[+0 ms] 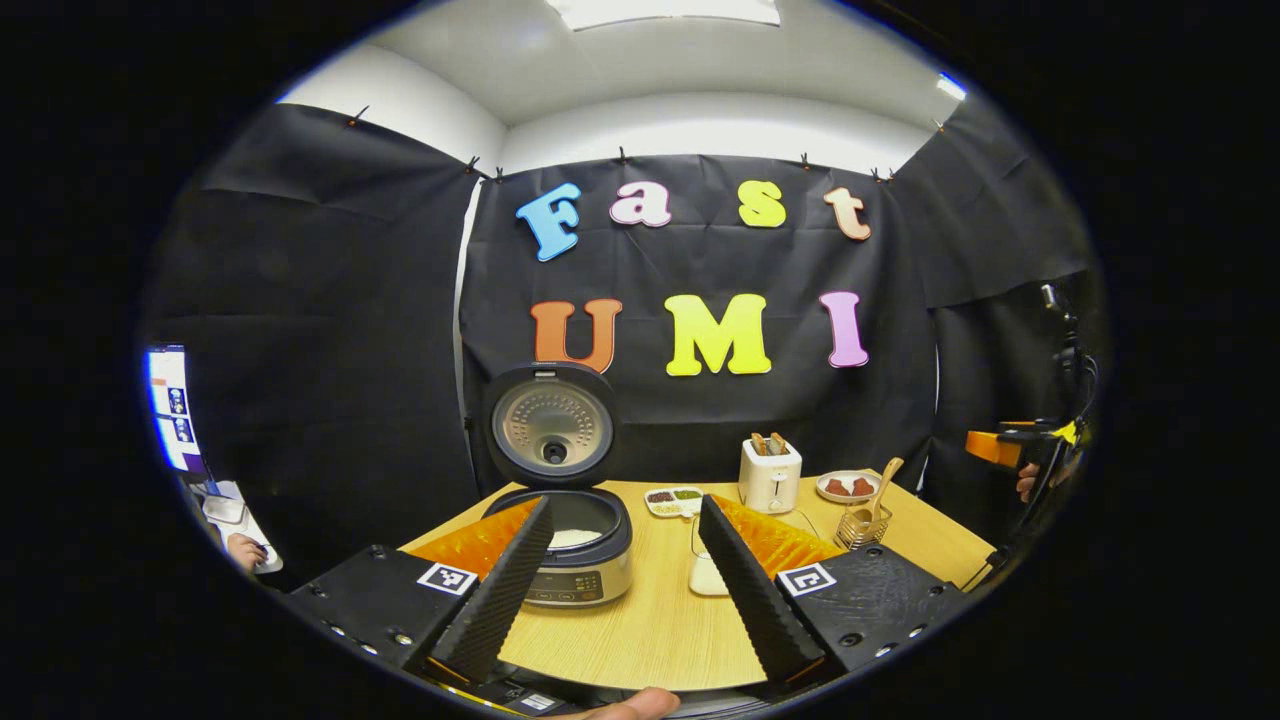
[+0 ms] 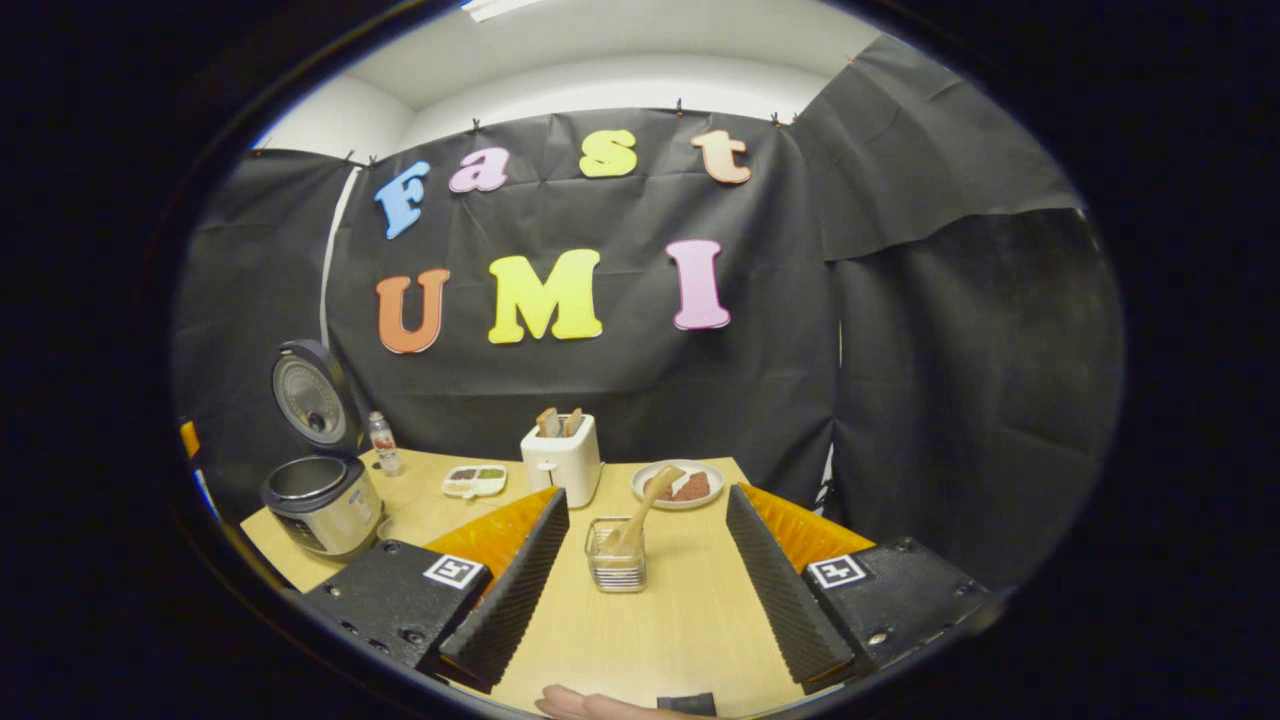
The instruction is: Close the left gripper, press the button to open the rice cooker; take a wooden spoon from the chopstick holder with the right hand, scoop a spoonful of rice and pour it into the rice cooker, then put the wooden spoon back into the chopstick holder.
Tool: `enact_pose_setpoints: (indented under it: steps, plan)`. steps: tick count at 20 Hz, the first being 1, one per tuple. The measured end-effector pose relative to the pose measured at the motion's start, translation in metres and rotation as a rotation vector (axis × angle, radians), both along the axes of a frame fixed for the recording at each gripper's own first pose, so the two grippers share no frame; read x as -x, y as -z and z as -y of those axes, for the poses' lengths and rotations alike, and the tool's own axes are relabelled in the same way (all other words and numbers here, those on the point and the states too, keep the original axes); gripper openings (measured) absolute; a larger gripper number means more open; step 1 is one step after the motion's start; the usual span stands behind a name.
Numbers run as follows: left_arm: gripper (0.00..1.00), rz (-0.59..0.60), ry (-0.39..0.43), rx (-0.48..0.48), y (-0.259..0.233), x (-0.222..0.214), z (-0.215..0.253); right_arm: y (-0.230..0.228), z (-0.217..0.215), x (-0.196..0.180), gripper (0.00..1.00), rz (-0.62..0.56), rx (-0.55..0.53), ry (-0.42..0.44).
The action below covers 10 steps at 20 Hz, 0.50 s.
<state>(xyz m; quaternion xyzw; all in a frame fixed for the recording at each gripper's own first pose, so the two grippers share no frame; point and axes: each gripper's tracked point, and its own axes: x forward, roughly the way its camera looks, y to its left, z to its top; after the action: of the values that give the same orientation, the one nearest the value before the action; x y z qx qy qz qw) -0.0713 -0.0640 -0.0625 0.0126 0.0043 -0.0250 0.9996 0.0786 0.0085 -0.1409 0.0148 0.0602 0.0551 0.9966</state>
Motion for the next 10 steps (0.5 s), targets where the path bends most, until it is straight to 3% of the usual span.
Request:
enact_pose_setpoints:
  steps: [10]
  plan:
    - [0.94,0.035,0.017,0.011,0.020,0.004,0.001,0.053,0.002,-0.097,0.99,-0.036,-0.053,-0.021]
